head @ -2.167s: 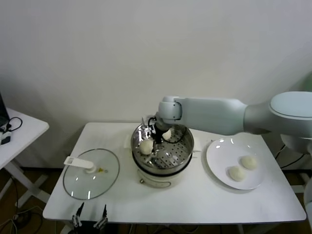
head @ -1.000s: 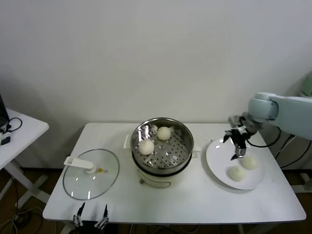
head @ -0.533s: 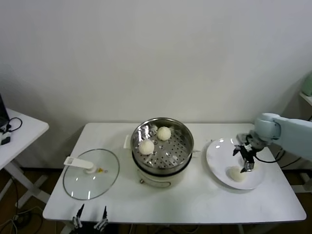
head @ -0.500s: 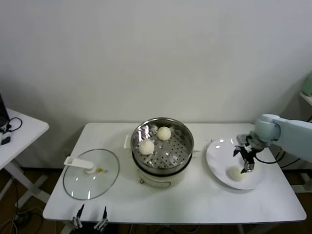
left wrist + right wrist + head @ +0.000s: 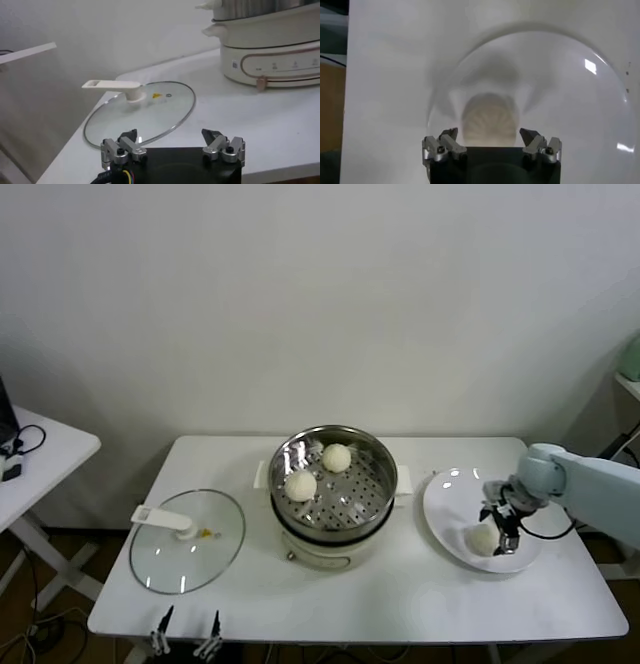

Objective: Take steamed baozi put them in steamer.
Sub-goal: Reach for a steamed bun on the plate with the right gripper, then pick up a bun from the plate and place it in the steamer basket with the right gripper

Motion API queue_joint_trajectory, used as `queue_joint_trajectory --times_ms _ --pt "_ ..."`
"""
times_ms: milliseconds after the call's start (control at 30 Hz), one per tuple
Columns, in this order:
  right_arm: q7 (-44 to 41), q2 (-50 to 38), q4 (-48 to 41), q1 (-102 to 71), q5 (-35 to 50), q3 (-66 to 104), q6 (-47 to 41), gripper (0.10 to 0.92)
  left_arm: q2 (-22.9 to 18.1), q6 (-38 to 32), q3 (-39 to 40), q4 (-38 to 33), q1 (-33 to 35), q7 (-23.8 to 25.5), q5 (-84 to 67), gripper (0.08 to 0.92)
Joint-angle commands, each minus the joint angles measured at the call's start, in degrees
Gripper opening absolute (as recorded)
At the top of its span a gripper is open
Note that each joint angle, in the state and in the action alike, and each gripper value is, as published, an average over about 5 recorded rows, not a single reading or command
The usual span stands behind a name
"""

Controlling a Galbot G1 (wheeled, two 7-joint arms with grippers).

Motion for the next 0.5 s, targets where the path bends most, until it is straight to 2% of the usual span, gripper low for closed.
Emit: queue_joint_trajectory --times_ms 33,167,333,500 --pt "0.56 0.51 -2.1 -3.93 -1.42 3.71 0.23 0.823 -0.67 -0.06 0.04 0.06 0.01 -0.06 0.09 0.823" --pt "0.29 0.37 -1.64 -3.56 -1.4 3.52 0.23 0.796 -0.68 -0.04 -0.02 -0.08 0.03 -0.11 0.03 0.823" --pt "-0.17 0.03 -0.61 -1.96 -1.12 2.88 0.24 0.689 -0.69 -0.02 0.02 -0.18 0.0 -0.15 0.01 0.823" --pt "-1.35 -0.6 1.68 3.92 0.14 -0.86 1.21 0.653 -0.67 -0.02 0.11 -0.34 0.13 -0.2 0.06 0.823"
